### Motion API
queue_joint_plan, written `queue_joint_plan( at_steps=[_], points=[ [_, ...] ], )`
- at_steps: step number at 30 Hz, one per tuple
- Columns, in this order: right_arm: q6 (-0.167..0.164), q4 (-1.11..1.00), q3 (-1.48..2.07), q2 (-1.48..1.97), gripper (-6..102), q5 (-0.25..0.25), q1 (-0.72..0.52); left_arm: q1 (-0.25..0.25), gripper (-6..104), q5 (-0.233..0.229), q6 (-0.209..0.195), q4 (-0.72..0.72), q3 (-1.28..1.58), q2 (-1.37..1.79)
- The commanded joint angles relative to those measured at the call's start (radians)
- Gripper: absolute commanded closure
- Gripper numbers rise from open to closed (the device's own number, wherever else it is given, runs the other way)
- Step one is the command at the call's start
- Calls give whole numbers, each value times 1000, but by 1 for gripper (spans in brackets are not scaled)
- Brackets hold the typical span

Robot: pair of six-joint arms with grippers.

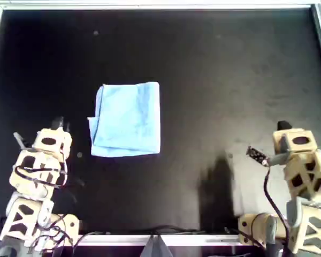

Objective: Fold a cloth

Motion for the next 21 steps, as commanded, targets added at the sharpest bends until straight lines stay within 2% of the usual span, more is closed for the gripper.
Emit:
queue_joint_plan(
  at_steps=[1, 9, 11, 12, 15, 17, 21],
  points=[
    [8, -43, 51, 17, 97, -8, 0, 26, 17, -52, -6, 2, -9, 20],
    [8, -422, 377, 18, 97, -8, 2, 23, 17, -192, -8, 9, -9, 18],
    [8, -462, 400, -2, 97, -8, 11, 11, 17, -204, -8, 64, -9, 18],
    [9, -462, 403, 0, 97, -8, 18, 11, 17, -190, -8, 109, -9, 18],
    [18, -462, 402, 14, 97, -6, 37, 11, 17, -190, -9, 215, -11, 20],
    [63, -463, 402, 14, 97, -6, 46, 23, 17, -204, -11, 235, -11, 20],
    [206, -472, 403, 14, 97, 9, 57, 25, 17, -207, -12, 235, -11, 20]
  ],
)
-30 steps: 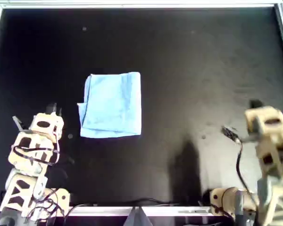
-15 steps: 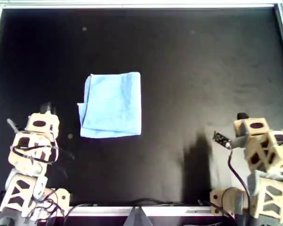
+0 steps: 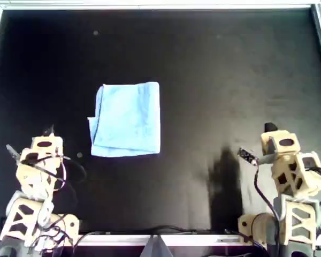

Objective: Fold a cloth

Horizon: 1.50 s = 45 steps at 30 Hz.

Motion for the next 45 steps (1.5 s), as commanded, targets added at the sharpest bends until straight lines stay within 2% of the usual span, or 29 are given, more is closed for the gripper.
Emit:
queue_joint_plan(
  at_steps=[1, 2, 3, 5, 13, 14, 45],
  points=[
    [86, -67, 14, 15, 97, 8, 11, 18, 17, -8, -11, 3, -12, 20],
    [98, -67, 14, 17, 97, 6, 11, 12, 17, -8, -25, 3, -15, 20],
    [100, -67, 14, 9, 96, -8, 11, 9, 17, 0, -41, 3, -17, 20],
    [100, -60, 15, -6, 96, 2, 8, 9, 17, 3, -71, 3, -11, 20],
    [101, -58, 15, -6, 96, 6, 5, 21, 17, -8, -63, 18, -11, 18],
    [101, -58, 15, -6, 96, 6, 3, 21, 17, 8, -67, 18, -11, 18],
    [101, -57, 15, -6, 96, 6, 3, 14, 17, 8, -74, 20, -11, 18]
  ],
)
